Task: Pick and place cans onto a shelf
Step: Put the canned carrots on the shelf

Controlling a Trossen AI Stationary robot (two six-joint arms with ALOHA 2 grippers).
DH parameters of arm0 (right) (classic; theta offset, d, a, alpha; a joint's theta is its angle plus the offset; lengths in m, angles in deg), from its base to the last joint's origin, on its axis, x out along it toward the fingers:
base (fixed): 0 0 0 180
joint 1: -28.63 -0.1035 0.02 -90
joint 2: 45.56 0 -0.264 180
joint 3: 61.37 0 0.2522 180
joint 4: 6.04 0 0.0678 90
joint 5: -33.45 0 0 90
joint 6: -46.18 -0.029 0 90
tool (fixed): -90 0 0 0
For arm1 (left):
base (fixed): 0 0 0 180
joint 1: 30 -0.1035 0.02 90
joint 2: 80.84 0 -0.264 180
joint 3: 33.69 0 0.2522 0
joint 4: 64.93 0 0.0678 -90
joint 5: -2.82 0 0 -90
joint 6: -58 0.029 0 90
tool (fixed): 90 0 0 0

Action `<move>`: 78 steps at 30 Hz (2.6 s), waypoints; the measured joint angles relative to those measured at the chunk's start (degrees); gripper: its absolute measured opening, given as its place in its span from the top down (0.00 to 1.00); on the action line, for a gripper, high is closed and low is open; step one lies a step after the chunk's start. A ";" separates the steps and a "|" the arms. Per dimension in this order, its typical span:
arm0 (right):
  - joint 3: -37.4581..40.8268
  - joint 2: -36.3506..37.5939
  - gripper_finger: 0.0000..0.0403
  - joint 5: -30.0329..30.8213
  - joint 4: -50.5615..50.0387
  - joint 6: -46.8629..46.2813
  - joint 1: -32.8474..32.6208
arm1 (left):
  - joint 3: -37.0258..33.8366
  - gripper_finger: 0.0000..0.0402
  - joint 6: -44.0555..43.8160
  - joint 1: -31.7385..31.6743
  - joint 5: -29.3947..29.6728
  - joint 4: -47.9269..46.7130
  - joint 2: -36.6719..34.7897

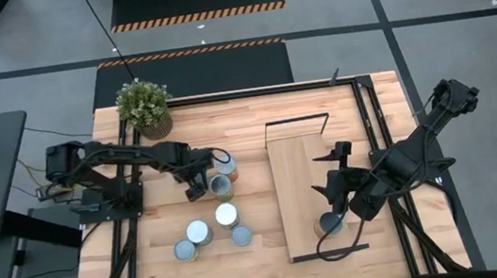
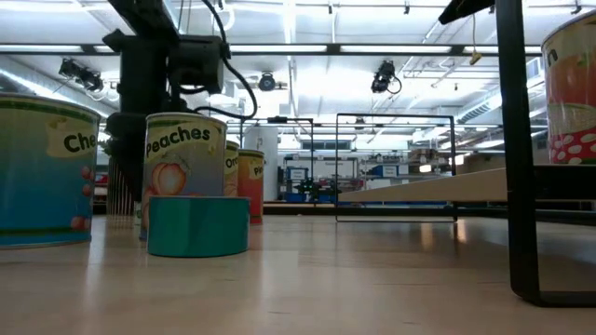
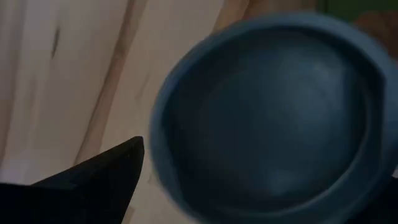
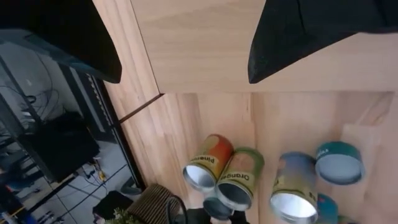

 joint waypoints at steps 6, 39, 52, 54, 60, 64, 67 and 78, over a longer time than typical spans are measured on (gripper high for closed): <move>1.97 -0.06 0.11 0.12 2.50 0.08 0.49 | 0.00 0.14 1.28 0.02 -0.33 2.66 0.40; 2.59 1.13 0.11 1.22 2.06 2.99 1.84 | 25.35 0.35 11.54 1.25 1.37 7.64 -1.14; 2.59 9.15 0.11 0.06 -6.70 -5.75 2.92 | 33.12 0.35 7.91 16.02 -1.87 18.98 15.06; 2.59 9.83 0.11 -0.63 -6.81 -6.04 2.78 | 38.03 0.35 8.68 17.45 -2.93 18.42 19.04; 2.59 10.60 0.11 -2.72 -7.23 -7.04 2.77 | 54.13 0.35 13.46 19.48 -6.86 9.33 31.32; 2.59 10.58 0.11 -2.78 -7.39 -6.98 2.46 | 63.06 0.35 16.28 19.86 -10.09 4.68 38.23; 2.59 10.56 0.11 -2.75 -7.59 -6.98 2.48 | 67.45 0.35 17.45 20.23 -12.93 3.21 41.92; 2.59 10.54 0.11 -2.33 -7.64 -6.92 2.46 | 67.96 0.35 22.76 21.94 -12.24 5.87 44.79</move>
